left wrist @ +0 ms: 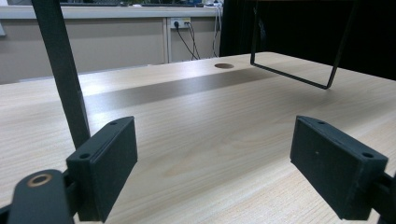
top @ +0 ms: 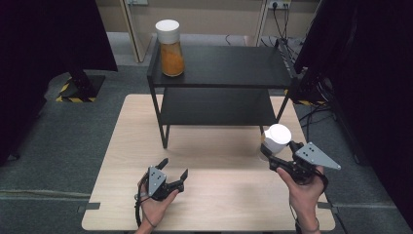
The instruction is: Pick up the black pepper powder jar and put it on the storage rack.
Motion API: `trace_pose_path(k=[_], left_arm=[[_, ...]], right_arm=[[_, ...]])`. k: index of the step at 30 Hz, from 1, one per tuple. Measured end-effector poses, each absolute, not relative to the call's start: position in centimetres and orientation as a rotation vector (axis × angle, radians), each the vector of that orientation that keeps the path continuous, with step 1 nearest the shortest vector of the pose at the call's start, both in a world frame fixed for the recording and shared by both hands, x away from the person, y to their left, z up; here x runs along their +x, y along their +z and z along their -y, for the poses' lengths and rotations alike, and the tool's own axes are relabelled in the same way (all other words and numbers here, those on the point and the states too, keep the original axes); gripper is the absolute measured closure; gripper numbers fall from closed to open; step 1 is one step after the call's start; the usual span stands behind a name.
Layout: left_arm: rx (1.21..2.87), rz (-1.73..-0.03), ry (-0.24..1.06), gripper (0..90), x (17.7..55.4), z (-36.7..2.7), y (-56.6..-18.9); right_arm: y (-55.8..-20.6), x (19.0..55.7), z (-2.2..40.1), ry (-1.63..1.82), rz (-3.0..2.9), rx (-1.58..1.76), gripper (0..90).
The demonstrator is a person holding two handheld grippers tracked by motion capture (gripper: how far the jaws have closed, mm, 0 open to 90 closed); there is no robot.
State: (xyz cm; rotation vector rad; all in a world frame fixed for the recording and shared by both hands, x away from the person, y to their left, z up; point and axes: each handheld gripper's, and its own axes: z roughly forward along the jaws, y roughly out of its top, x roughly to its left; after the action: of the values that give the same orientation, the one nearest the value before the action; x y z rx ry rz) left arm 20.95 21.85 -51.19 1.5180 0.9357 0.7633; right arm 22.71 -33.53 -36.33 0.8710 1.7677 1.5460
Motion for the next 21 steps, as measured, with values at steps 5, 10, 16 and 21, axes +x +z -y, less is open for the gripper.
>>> trace_pose_path(k=[5,10,16,21], left_arm=[[1.518,-0.935,0.764,14.1,20.9,-21.8,-51.2],[1.519,-0.935,0.765,14.1,20.9,-21.8,-51.2],[1.519,-0.935,0.765,14.0,20.9,-21.8,-51.2],[1.519,-0.934,0.765,14.0,20.9,-21.8,-51.2]], right_arm=[[-35.6,23.1,33.4,1.552,-1.756,0.866,30.9],[-35.2,23.4,33.3,1.563,-1.744,0.869,30.9],[-34.4,23.8,33.3,1.567,-1.731,0.87,30.9],[-33.7,24.0,33.2,1.569,-1.722,0.871,30.9]])
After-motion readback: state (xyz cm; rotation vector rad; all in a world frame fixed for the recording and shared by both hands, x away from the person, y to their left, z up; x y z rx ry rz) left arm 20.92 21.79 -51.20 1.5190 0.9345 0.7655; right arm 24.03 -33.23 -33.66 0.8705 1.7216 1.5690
